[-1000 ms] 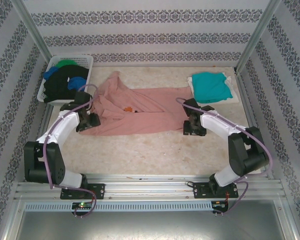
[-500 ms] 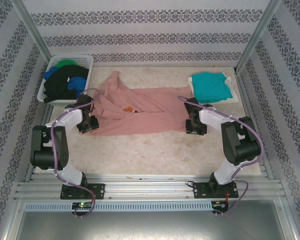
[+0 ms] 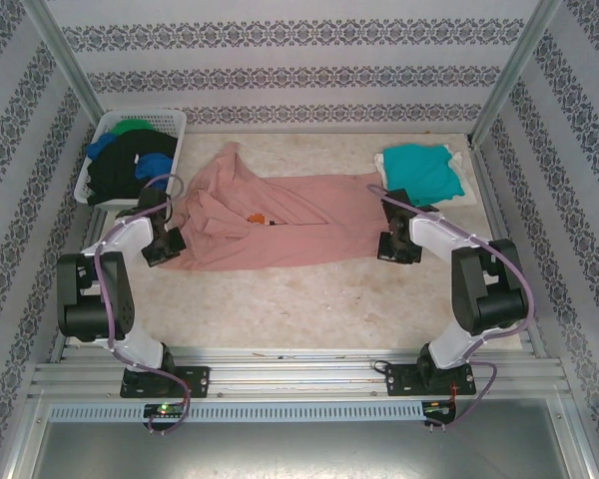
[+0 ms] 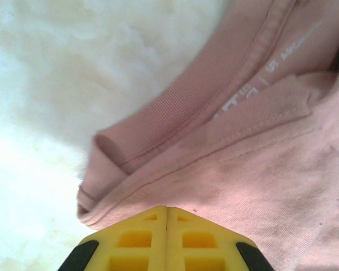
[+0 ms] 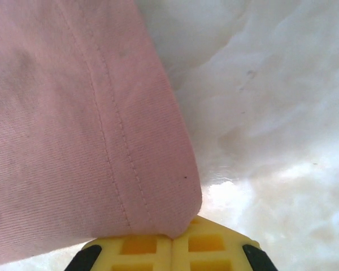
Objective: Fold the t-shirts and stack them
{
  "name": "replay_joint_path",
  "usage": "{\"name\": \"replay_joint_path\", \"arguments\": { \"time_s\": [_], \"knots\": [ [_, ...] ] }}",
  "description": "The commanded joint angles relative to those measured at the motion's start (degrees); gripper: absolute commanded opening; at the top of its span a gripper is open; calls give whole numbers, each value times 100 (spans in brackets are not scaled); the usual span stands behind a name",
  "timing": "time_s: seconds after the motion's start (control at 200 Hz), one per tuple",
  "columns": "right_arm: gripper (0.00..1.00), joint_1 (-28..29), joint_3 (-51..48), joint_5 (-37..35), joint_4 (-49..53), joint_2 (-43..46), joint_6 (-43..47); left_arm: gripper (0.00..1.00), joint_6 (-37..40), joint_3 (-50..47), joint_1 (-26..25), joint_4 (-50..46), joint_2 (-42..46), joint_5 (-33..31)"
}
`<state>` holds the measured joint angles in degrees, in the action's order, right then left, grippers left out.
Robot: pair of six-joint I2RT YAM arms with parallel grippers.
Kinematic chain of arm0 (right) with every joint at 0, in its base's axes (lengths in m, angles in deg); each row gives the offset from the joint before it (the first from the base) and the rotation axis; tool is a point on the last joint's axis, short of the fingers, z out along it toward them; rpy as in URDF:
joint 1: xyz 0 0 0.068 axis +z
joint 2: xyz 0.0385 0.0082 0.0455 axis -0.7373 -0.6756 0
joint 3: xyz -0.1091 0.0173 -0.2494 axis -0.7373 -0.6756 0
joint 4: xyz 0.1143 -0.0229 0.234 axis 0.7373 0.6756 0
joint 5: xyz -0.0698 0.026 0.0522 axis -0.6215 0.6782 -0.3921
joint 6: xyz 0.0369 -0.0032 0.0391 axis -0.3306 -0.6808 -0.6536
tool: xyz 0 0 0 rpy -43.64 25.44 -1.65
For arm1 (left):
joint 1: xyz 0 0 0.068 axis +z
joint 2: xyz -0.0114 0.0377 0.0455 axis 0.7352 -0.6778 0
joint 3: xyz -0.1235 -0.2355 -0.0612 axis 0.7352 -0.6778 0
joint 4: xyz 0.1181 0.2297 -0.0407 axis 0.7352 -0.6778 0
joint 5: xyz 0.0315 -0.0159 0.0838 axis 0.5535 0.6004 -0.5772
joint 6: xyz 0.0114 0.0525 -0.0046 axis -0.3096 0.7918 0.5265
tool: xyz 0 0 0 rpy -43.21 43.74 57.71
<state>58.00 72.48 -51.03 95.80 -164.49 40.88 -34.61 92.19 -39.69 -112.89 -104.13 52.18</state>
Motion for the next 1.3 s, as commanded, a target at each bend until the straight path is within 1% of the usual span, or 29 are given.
{"name": "replay_joint_path", "arguments": {
  "time_s": [0.0,0.05,0.1,0.14,0.19,0.22,0.24,0.26,0.275,0.295,0.325,0.34,0.375,0.42,0.495,0.624,0.714,0.744,0.764,0.814,0.834,0.884,0.919,0.944,1.019,1.064,1.174,1.294],
  "knots": [
    [0,-166,-180,-177,236,285,10,0,22,-138,162,-45,340,-130],
    [1,-216,-243,-180,256,336,-5,0,11,-217,200,-4,413,-129],
    [5,-303,-246,-268,335,330,-62,0,-6,-272,236,27,478,-174],
    [14,-355,-219,-354,424,299,-57,0,-5,-300,254,47,495,-148],
    [30,-403,-124,-685,628,289,-132,0,7,-310,264,38,474,-142],
    [40,-421,-46,-758,740,305,-167,0,11,-292,264,37,454,-93],
    [42,-435,1,-722,774,322,-160,0,11,-292,264,51,434,-24],
    [43,-440,41,-609,774,356,-121,0,3,-292,264,67,411,55],
    [43,-433,67,-542,761,385,-100,2,1,-295,264,92,395,147],
    [43,-427,77,-403,715,431,-80,8,0,-296,261,134,376,271],
    [44,-410,91,-267,622,506,-83,24,0,-317,247,215,364,467],
    [45,-378,91,-212,568,556,-80,30,-1,-334,225,256,356,542],
    [46,-305,106,-107,466,639,-65,35,-9,-370,161,355,343,631],
    [47,-206,146,-11,383,685,-54,46,18,-371,80,423,286,603],
    [48,-13,276,91,272,651,-70,52,77,-299,56,485,116,639],
    [49,159,423,255,55,366,-78,53,179,-81,54,483,-355,673],
    [50,172,506,194,20,113,-92,51,228,47,54,407,-696,728],
    [50,171,533,169,14,45,-90,48,244,37,54,402,-748,713],
    [50,171,537,163,14,3,-85,44,252,33,56,394,-772,700],
    [50,158,526,157,-23,-64,-84,24,248,22,62,347,-787,613],
    [50,143,512,165,-44,-85,-85,18,244,7,69,323,-775,579],
    [50,112,494,173,-47,-127,-93,7,224,-41,92,265,-687,484],
    [49,65,469,168,-41,-158,-109,2,196,-97,112,257,-582,434],
    [49,33,454,175,-36,-174,-119,0,155,-149,131,260,-488,405],
    [46,-41,392,206,-56,-217,-150,0,62,-290,180,273,-160,363],
    [42,-78,351,198,-56,-236,-180,0,4,-374,209,308,45,333],
    [29,-191,235,250,-121,-277,-238,0,-122,-617,279,501,507,362],
    [27,-242,177,331,-126,-336,-238,0,-260,-864,377,737,872,494]
  ]
}}
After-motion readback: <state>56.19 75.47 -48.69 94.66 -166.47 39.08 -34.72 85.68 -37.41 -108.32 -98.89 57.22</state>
